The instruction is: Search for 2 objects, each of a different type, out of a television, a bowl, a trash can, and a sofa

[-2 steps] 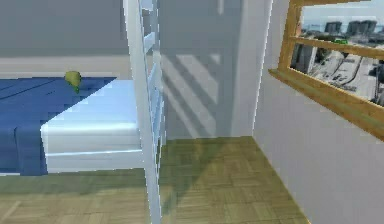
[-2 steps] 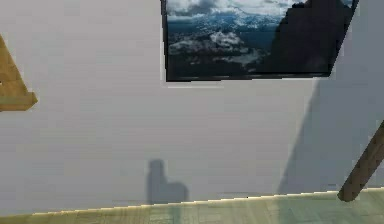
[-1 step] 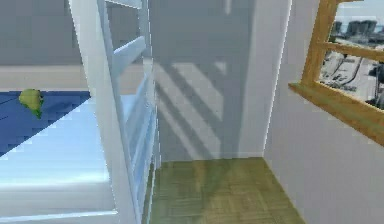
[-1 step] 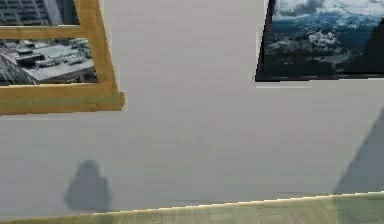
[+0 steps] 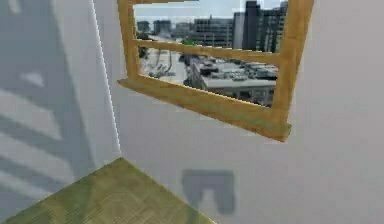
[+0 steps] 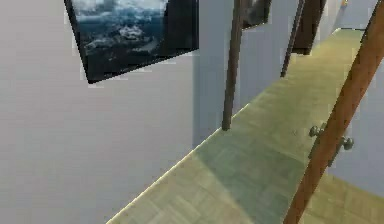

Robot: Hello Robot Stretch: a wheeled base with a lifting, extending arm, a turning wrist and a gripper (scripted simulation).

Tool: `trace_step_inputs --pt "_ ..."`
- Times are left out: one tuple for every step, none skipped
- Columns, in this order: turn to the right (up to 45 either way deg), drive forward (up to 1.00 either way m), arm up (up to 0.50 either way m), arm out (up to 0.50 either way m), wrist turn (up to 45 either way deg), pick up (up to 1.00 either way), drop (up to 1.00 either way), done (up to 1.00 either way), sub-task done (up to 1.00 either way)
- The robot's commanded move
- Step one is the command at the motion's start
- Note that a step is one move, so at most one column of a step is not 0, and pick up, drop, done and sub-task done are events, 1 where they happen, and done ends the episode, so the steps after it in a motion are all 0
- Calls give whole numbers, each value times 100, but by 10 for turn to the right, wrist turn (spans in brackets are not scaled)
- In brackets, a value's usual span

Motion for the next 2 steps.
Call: trace_step_inputs --pt "450 0 0 0 0 0 0 0 0" --pt "30 0 0 0 0 0 0 0 0"
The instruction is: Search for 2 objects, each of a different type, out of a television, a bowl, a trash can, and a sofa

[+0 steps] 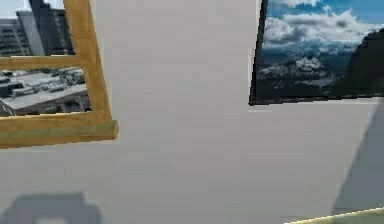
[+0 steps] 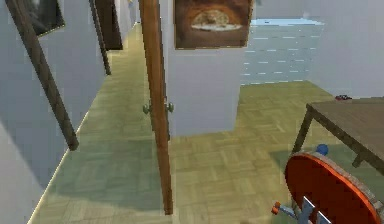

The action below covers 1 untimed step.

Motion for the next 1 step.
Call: trace_step_inputs --pt "0 45 0 0 0 0 0 0 0"
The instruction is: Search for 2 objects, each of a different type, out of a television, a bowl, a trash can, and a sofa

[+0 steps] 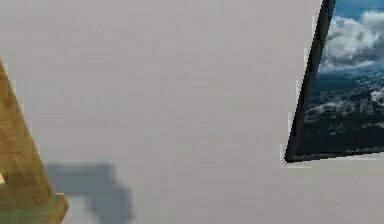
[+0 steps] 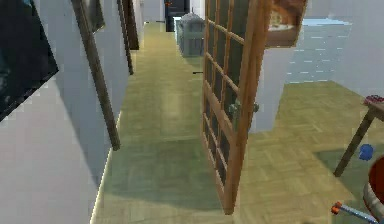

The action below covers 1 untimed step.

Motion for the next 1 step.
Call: trace_step_inputs --pt "270 0 0 0 0 0 0 0 0"
